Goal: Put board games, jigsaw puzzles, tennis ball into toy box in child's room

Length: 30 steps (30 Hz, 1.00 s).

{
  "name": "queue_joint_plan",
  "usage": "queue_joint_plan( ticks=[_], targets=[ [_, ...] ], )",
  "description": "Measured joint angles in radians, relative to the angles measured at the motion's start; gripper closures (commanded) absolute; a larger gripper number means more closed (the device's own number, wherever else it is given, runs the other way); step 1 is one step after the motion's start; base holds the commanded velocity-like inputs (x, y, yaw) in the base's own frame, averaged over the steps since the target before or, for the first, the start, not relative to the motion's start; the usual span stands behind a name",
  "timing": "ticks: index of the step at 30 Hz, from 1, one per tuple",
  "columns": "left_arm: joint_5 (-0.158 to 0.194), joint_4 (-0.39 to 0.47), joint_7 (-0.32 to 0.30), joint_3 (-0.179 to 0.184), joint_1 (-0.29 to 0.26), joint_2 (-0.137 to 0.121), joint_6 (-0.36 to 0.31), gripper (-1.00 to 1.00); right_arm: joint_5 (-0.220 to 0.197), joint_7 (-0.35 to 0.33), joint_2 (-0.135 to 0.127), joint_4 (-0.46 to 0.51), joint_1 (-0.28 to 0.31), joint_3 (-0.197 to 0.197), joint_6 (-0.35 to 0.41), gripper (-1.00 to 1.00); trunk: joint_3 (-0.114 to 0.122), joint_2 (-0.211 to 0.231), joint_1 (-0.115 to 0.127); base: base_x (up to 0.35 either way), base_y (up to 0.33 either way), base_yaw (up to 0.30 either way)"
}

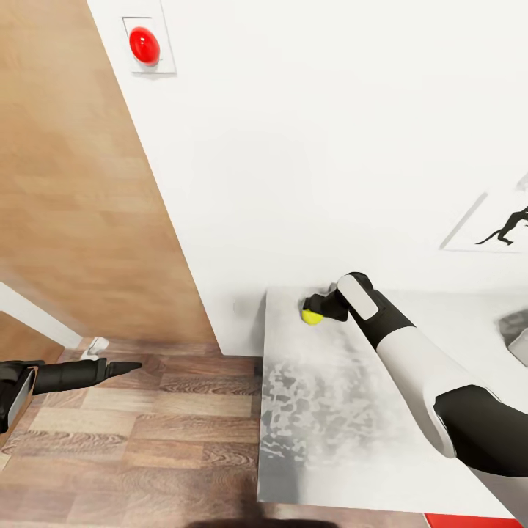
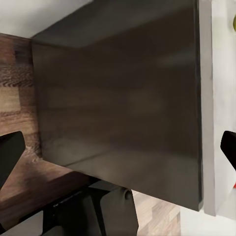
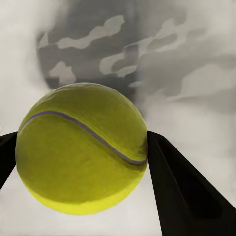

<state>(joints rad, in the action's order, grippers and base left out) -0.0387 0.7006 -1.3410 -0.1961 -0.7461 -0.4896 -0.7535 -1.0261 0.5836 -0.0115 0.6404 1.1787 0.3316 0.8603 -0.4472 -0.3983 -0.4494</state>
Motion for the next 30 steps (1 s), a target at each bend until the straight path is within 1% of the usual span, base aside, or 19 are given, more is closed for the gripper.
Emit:
queue_joint_plan(
  ticks=[12, 17, 21, 27, 29, 30],
  targets=[
    [0.0, 0.0, 0.0, -0.001, 0.0, 0.0, 0.0, -1.0, -0.006, -0.001, -0.001, 0.02, -0.005, -0.003, 0.0, 1.0, 0.019, 0.0, 0.0, 0.0, 0.0, 0.0],
    [0.0, 0.0, 0.0, -0.002, 0.0, 0.0, 0.0, -1.0, -0.009, -0.006, -0.002, 0.112, -0.013, -0.002, 0.008, 1.0, 0.027, 0.0, 0.0, 0.0, 0.0, 0.0],
    [0.0, 0.0, -0.001, -0.001, 0.0, 0.0, 0.0, -1.0, -0.01, -0.007, -0.005, 0.181, -0.018, -0.004, 0.034, 1.0, 0.033, 0.0, 0.0, 0.0, 0.0, 0.0],
    [0.0, 0.0, -0.001, -0.002, 0.0, 0.0, 0.0, -1.0, -0.012, -0.008, -0.021, 0.295, -0.019, -0.021, 0.072, 1.0, 0.043, 0.0, 0.0, 0.0, 0.0, -0.014],
    [0.0, 0.0, -0.001, -0.002, 0.0, 0.0, 0.0, -1.0, -0.027, -0.01, -0.03, 0.345, -0.019, -0.025, 0.089, 1.0, 0.046, 0.0, 0.0, 0.0, 0.0, -0.055],
    [0.0, 0.0, -0.002, -0.002, 0.0, -0.001, 0.0, -1.0, -0.047, -0.01, -0.033, 0.373, -0.019, -0.028, 0.098, 1.0, 0.047, 0.0, 0.0, 0.0, 0.0, -0.065]
  ],
)
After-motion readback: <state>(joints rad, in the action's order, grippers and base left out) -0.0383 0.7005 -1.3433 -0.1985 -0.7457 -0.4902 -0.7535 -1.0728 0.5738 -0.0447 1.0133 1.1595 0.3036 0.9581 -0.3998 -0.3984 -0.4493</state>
